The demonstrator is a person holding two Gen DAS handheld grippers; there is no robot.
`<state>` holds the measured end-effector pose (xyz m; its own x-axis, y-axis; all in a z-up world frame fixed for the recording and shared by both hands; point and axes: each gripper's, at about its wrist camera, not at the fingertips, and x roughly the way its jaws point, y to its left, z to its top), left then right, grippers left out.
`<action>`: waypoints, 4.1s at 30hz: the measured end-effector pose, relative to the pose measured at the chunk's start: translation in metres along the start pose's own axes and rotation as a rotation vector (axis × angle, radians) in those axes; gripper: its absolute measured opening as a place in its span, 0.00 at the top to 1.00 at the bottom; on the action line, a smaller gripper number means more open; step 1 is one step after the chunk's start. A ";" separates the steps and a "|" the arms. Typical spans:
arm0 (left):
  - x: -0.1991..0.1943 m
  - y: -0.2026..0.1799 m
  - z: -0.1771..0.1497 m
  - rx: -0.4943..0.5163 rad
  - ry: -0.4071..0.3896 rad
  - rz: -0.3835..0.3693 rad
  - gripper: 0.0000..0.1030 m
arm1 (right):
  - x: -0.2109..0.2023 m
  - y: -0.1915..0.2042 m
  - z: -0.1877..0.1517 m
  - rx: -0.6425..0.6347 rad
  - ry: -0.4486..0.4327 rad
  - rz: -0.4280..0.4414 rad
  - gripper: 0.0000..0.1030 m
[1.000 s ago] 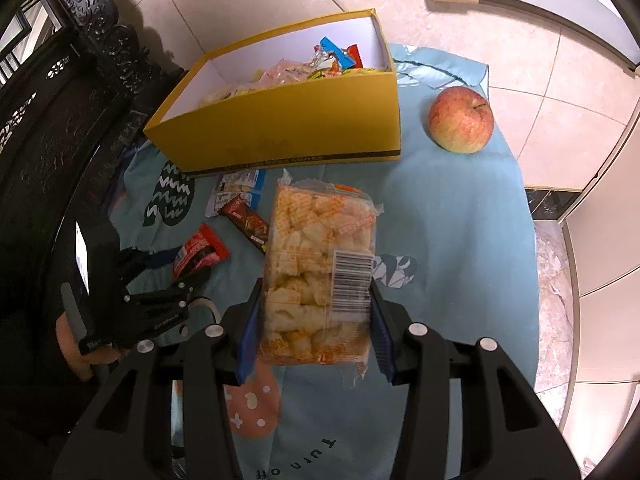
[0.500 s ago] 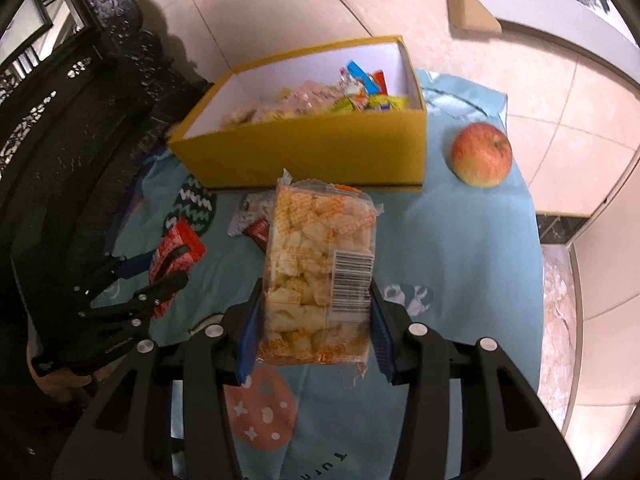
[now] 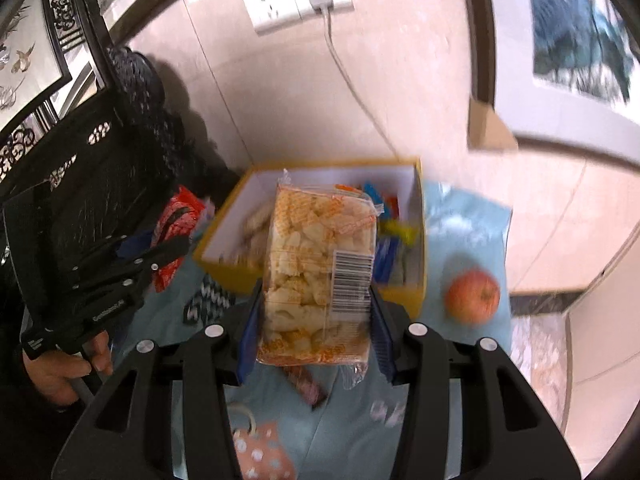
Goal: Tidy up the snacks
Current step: 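Carry the red bar and rice bag over the box and open both tools, then grasp the white printed packet with the left tool while the right grasps the chocolate bar, then carry both items over the yellow box and open both tools to drop them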
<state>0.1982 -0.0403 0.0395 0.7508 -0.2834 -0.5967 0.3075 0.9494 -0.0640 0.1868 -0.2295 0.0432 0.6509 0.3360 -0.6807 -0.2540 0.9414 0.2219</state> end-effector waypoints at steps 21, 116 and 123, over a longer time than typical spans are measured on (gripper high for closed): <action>0.086 0.048 -0.071 -0.089 0.216 0.128 0.03 | 0.119 0.018 -0.075 -0.250 0.257 0.066 0.35; 0.023 -0.020 -0.101 0.040 0.203 -0.083 0.62 | 0.041 0.009 -0.079 -0.075 0.132 0.022 0.77; 0.012 -0.016 -0.088 0.029 0.180 -0.072 0.62 | 0.031 0.017 -0.068 -0.082 0.094 0.034 0.77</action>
<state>0.1507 -0.0472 -0.0373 0.6104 -0.3187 -0.7252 0.3753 0.9226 -0.0896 0.1542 -0.2055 -0.0216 0.5721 0.3600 -0.7369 -0.3347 0.9228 0.1910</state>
